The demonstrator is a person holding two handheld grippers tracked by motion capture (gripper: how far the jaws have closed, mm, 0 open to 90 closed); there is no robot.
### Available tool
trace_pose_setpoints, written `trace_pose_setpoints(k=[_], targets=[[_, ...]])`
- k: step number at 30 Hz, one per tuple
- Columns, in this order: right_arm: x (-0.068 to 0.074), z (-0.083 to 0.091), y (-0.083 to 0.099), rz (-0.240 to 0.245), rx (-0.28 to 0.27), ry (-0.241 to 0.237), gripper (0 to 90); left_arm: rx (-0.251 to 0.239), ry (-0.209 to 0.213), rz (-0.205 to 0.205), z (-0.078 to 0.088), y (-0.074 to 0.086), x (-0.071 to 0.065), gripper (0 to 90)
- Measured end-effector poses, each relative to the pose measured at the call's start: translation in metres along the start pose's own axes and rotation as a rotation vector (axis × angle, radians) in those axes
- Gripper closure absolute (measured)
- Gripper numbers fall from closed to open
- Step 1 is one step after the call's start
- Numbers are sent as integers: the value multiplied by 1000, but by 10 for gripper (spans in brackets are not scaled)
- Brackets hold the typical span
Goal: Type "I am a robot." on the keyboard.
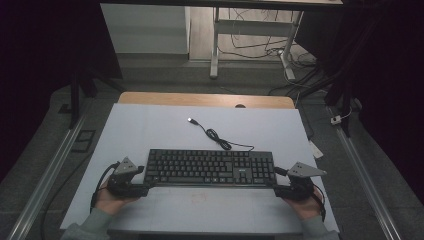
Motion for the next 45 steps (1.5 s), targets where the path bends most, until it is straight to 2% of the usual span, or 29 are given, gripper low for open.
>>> trace_pose_setpoints(k=[18, 30, 35, 45], targets=[[1, -3, 0, 12, 11, -2, 395, -4, -9, 0, 2, 0, 1, 265], [5, -7, -3, 1, 1, -13, 398, -2, -9, -1, 1, 0, 1, 266], [11, -12, -7, -12, -12, -31, 400, -5, -11, 2, 1, 0, 1, 266], [24, -28, -12, -6, 2, -63, 410, -1, -7, 3, 0, 0, 1, 269]])
Point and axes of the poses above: each handheld gripper's, and its own axes: z roughly backward along the jaws, y roughly out of its underside, x roughly to its left, the point moved 7 cm from there along -z, roughly forward along the jaws, and after that the axes turned 13 degrees about -x, right-handed, at the moved point
